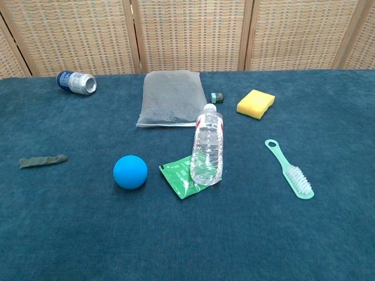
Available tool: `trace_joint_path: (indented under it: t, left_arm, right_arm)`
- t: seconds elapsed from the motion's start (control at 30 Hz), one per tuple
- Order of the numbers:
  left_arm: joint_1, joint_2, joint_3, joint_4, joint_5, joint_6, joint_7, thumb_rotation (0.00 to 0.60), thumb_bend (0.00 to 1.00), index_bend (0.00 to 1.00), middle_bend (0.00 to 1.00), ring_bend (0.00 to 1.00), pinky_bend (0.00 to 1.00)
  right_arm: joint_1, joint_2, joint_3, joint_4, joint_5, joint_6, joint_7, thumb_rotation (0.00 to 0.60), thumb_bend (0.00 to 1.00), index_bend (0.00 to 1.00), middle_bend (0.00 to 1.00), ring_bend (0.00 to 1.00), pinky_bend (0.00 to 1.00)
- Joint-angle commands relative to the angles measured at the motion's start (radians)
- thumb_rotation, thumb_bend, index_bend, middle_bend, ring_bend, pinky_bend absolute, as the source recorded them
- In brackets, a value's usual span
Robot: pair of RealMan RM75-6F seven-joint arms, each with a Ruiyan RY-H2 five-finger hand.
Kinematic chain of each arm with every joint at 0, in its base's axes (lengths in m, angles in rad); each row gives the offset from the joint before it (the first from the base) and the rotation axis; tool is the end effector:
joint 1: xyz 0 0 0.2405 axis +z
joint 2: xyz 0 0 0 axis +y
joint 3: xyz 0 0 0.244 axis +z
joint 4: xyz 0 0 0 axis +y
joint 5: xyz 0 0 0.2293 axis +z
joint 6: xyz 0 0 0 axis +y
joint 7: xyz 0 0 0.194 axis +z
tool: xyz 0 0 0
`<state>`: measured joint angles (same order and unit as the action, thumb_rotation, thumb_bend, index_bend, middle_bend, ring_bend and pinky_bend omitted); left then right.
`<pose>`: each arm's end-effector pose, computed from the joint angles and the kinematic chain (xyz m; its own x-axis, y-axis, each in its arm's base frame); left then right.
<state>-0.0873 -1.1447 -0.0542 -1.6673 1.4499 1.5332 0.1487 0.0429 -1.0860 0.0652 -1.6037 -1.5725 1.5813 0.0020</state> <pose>-0.2973 0.2319 0.1349 0.4537 -0.0391 0.8903 0.8910 0.0389 -0.4524 -0.2995 -0.2214 0.1612 0.4299 0.0941 0.8980 -0.8994 -0.0426 0.4350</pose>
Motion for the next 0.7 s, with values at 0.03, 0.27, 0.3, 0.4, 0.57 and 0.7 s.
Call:
trace_joint_path:
  t: [0.03, 0.27, 0.3, 0.4, 0.57, 0.7]
  left_arm:
    - [-0.002, -0.001, -0.001, 0.002, -0.001, -0.005, 0.001, 0.6, 0.0, 0.0, 0.0, 0.0, 0.0]
    - [-0.072, -0.035, -0.035, 0.061, -0.057, -0.129, -0.014, 0.6, 0.0, 0.0, 0.0, 0.0, 0.0]
    - [-0.09, -0.042, -0.042, 0.071, -0.072, -0.163, -0.016, 0.6, 0.0, 0.0, 0.0, 0.0, 0.0]
    - [-0.156, -0.073, -0.065, 0.113, -0.095, -0.268, -0.06, 0.6, 0.0, 0.0, 0.0, 0.0, 0.0]
    - [-0.266, -0.164, -0.105, 0.231, -0.182, -0.427, -0.019, 0.6, 0.09, 0.15, 0.0, 0.0, 0.0]
    - [-0.321, -0.223, -0.122, 0.296, -0.247, -0.501, 0.033, 0.6, 0.22, 0.27, 0.0, 0.0, 0.0]
  right_arm:
    - [0.0, 0.0, 0.0, 0.001, 0.001, -0.002, 0.001, 0.6, 0.0, 0.0, 0.0, 0.0, 0.0]
    - [0.003, 0.0, -0.001, 0.0, 0.003, -0.01, 0.008, 0.6, 0.0, 0.0, 0.0, 0.0, 0.0]
    - [0.003, 0.0, 0.0, 0.001, 0.005, -0.012, 0.008, 0.6, 0.0, 0.0, 0.0, 0.0, 0.0]
    - [0.005, -0.001, 0.001, 0.002, 0.013, -0.021, 0.005, 0.6, 0.0, 0.0, 0.0, 0.0, 0.0]
    - [0.01, -0.003, 0.0, -0.003, 0.02, -0.037, -0.004, 0.6, 0.0, 0.0, 0.0, 0.0, 0.0]
    - [0.013, -0.005, 0.001, 0.0, 0.025, -0.043, -0.005, 0.6, 0.0, 0.0, 0.0, 0.0, 0.0]
